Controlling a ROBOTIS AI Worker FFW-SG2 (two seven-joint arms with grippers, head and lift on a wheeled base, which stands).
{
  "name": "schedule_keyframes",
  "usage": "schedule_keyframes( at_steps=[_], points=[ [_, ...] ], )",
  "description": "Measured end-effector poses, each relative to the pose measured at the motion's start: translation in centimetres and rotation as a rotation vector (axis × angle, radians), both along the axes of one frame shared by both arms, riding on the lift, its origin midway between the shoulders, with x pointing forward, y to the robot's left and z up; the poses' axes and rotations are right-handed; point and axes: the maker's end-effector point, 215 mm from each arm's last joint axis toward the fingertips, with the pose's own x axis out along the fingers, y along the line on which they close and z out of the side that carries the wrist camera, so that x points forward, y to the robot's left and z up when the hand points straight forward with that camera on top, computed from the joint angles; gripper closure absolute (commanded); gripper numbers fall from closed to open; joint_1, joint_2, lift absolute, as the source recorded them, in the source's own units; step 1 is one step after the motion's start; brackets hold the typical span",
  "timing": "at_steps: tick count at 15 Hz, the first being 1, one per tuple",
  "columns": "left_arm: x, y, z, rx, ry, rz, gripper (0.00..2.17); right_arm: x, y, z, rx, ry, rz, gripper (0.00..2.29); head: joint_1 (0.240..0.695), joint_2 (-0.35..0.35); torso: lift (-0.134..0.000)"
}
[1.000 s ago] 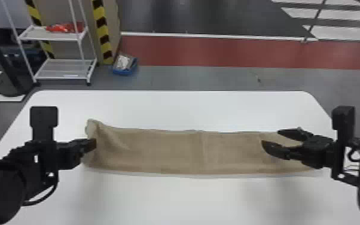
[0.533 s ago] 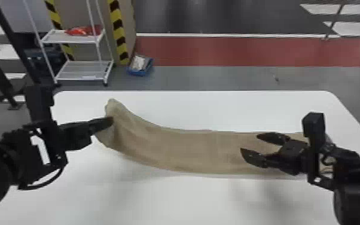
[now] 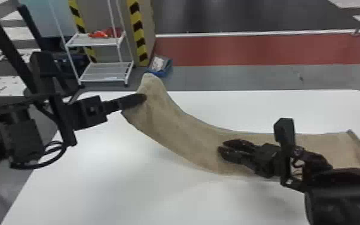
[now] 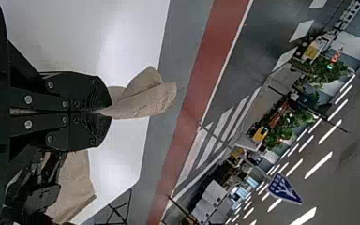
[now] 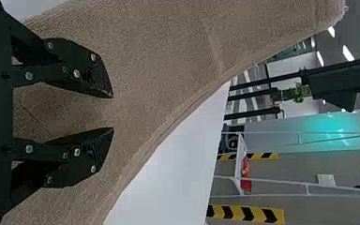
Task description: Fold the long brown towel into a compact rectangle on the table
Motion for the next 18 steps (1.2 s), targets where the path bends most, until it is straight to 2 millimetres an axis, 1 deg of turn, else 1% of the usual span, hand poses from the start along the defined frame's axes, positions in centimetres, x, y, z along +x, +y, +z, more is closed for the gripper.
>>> schedule_keyframes(
  at_steps=[2, 3, 5, 7, 9, 11, 12, 13, 14, 15, 16, 17, 18],
  points=[
    [0.2, 0.2, 0.3, 0.001, -0.005, 0.003, 1.91, -0.1, 2.0, -0.5, 0.025, -0.003, -0.001, 1.9, 0.695, 0.143, -0.124],
    [0.4, 0.4, 0.5, 0.002, -0.009, 0.006, 1.91, -0.1, 2.6, -0.7, 0.029, -0.002, -0.002, 1.9, 0.695, 0.158, -0.124],
    [0.9, 1.4, 1.0, 0.009, -0.017, 0.019, 1.91, 0.0, 3.8, -1.4, 0.018, 0.001, -0.002, 1.9, 0.695, 0.176, -0.124],
    [1.0, 2.3, 1.6, 0.009, -0.026, 0.029, 1.91, -0.1, 5.1, -1.7, 0.02, 0.007, 0.013, 1.9, 0.695, 0.197, -0.124],
    [1.0, 2.9, 1.9, 0.015, -0.028, 0.031, 1.91, -0.3, 6.9, -1.3, 0.047, 0.006, 0.039, 1.9, 0.695, 0.225, -0.124],
    [1.0, 3.2, 1.6, 0.017, -0.022, 0.033, 1.91, -1.0, 8.9, -0.7, 0.075, 0.002, 0.076, 1.89, 0.695, 0.246, -0.124],
    [1.1, 3.4, 1.3, 0.017, -0.016, 0.036, 1.91, -1.2, 9.5, 0.1, 0.099, -0.005, 0.088, 1.78, 0.695, 0.255, -0.124],
    [1.2, 3.3, 1.1, 0.014, -0.01, 0.036, 1.91, -1.4, 9.4, 0.8, 0.119, -0.018, 0.082, 1.31, 0.695, 0.261, -0.124],
    [1.2, 2.9, 0.7, 0.008, -0.002, 0.034, 1.91, -1.3, 8.2, 2.1, 0.142, -0.046, 0.052, 0.47, 0.695, 0.25, -0.124],
    [1.3, 2.3, 0.3, 0.003, 0.004, 0.03, 1.91, -1.1, 6.2, 3.5, 0.159, -0.082, 0.008, 0.0, 0.695, 0.233, -0.124],
    [1.4, 1.7, -0.2, 0.004, 0.011, 0.027, 1.92, -0.9, 4.3, 4.9, 0.172, -0.113, -0.03, 0.0, 0.695, 0.209, -0.124],
    [1.6, 0.8, -0.9, 0.014, 0.019, 0.024, 1.92, -0.9, 1.7, 6.4, 0.192, -0.143, -0.078, 0.01, 0.695, 0.182, -0.124],
    [1.9, -0.3, -1.9, 0.038, 0.031, 0.025, 1.92, -0.6, -2.0, 7.5, 0.205, -0.169, -0.145, 0.05, 0.695, 0.113, -0.124]
  ],
)
